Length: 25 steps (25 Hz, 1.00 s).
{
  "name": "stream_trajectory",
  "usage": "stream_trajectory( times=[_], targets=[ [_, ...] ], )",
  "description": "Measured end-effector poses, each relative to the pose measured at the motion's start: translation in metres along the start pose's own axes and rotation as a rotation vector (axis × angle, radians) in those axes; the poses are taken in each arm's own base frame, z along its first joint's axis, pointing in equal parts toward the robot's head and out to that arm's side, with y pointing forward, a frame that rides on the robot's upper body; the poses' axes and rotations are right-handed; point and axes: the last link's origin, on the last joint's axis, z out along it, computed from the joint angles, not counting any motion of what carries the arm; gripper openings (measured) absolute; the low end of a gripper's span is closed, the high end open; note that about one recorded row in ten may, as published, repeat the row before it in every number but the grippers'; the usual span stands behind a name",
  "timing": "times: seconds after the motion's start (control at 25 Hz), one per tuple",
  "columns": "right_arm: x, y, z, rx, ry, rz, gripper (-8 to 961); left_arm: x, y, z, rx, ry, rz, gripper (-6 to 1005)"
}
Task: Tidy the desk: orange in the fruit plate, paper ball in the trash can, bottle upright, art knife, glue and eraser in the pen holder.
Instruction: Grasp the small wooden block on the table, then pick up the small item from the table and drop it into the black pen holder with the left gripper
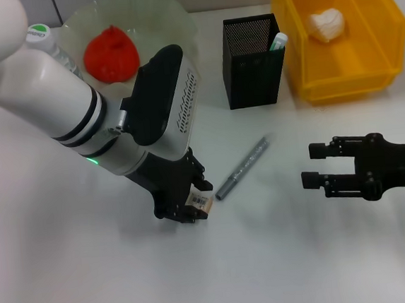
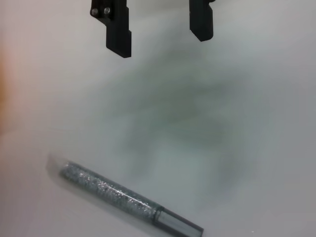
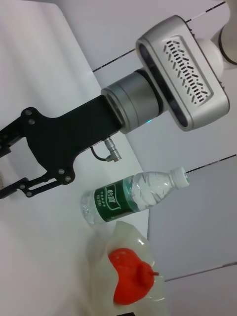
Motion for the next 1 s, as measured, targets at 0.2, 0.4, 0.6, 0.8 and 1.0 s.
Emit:
stream_trajectory(
  times=[0.2,0.4,0.6,0.8,1.0],
  targets=[
    [0.0003,0.0005,0.0005,-0.002,-0.001,0.002,670,0.0018,0.0004,0.0023,-0.008,-0.010,0.011,458],
    [0.0004,0.0010,0.0014,-0.003,-0.003,0.002,669,0.0028,-0.0012,0.0030,-0.006,-0.013,0.018,443],
    [-0.0002,0.0017,0.0032,-0.005,-0.006,0.000,669,0.0023,-0.0022,0.0060,-0.006,-0.026,0.024,406],
    [-0.0003,0.0015,0.0030,-0.005,-0.005,-0.001,668,0.0036,-0.0032,0.0075,-0.014,-0.035,0.030,293],
    [-0.0003,0.0014,0.0028,-0.005,-0.005,0.000,668,0.0045,-0.0041,0.0073,-0.014,-0.036,0.031,271]
  ],
)
